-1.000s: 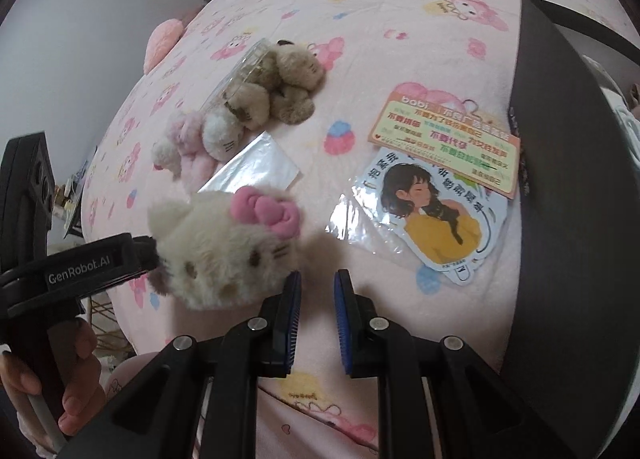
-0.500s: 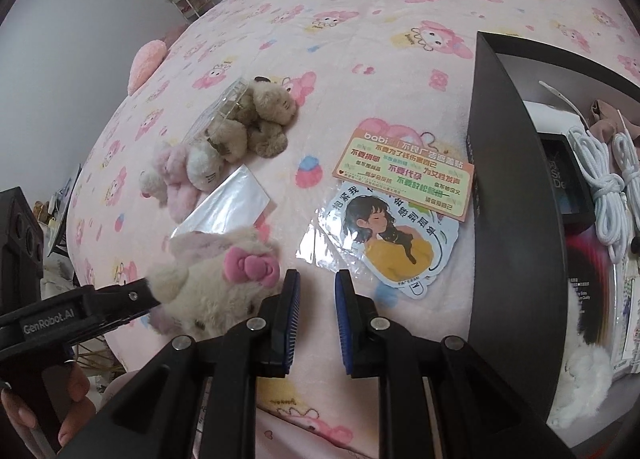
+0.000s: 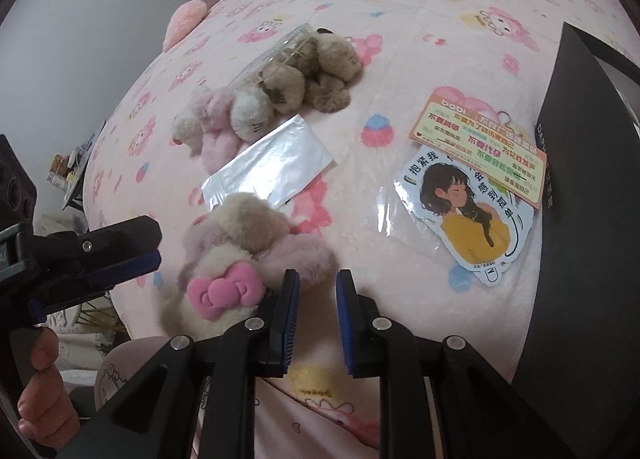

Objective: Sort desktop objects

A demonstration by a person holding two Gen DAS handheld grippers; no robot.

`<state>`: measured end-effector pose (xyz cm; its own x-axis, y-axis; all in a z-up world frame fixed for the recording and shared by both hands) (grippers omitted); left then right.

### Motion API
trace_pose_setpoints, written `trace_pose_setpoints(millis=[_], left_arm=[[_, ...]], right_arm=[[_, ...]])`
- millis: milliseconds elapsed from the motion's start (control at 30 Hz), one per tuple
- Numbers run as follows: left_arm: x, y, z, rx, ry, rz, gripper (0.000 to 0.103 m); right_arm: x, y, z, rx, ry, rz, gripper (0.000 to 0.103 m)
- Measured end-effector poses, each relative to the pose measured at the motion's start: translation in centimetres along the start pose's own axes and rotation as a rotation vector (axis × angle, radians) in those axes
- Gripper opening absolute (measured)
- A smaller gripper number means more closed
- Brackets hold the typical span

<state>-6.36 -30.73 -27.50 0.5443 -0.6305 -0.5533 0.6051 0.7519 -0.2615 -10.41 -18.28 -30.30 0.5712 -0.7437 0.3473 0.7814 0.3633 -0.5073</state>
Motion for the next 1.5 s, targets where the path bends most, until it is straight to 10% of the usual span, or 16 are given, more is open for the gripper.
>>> trace_pose_setpoints(millis=[267, 667, 967, 1367, 1500], left_arm=[[0.3, 1.1, -4.1, 0.120, 0.012, 0.096, 0.060], [-5.2, 2.7, -1.1, 0.058, 0.042, -0.109, 0.046], [-19.6, 4.4, 2.8, 0.008, 0.224, -0.334, 0.046], [-38.5, 9.2, -3.3, 0.051, 0.357, -0.539, 0.048], [-42.4, 10.3, -8.4, 0.128, 0.462, -0.463, 0.050]], right_arm=[[-1.4, -1.0, -1.2, -0.023, 0.035, -0.048, 0.018], [0.4, 0.4, 1.4, 0.025, -0.043, -0.012, 0.017], [-2.8, -3.8, 12.7, -0.181, -0.051, -0.062, 0.016], [-17.6, -8.1, 24.1, -0.382, 0.136, -0.130, 0.016], [-23.8, -9.5, 25.4, -0.398, 0.205, -0.138, 0.016]])
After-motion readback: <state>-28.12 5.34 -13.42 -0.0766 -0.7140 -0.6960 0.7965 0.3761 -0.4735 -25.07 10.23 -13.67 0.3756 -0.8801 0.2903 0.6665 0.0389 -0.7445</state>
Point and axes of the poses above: each gripper's, at about its wrist camera, not at the fingertips, and z roughly against the way its jaws point, x to its left, y to its underside, the point moved 9 cm from there along -z, roughly the way its jaws point, and after that the axes turned 10 degrees about -x, right-handed, at the moved point
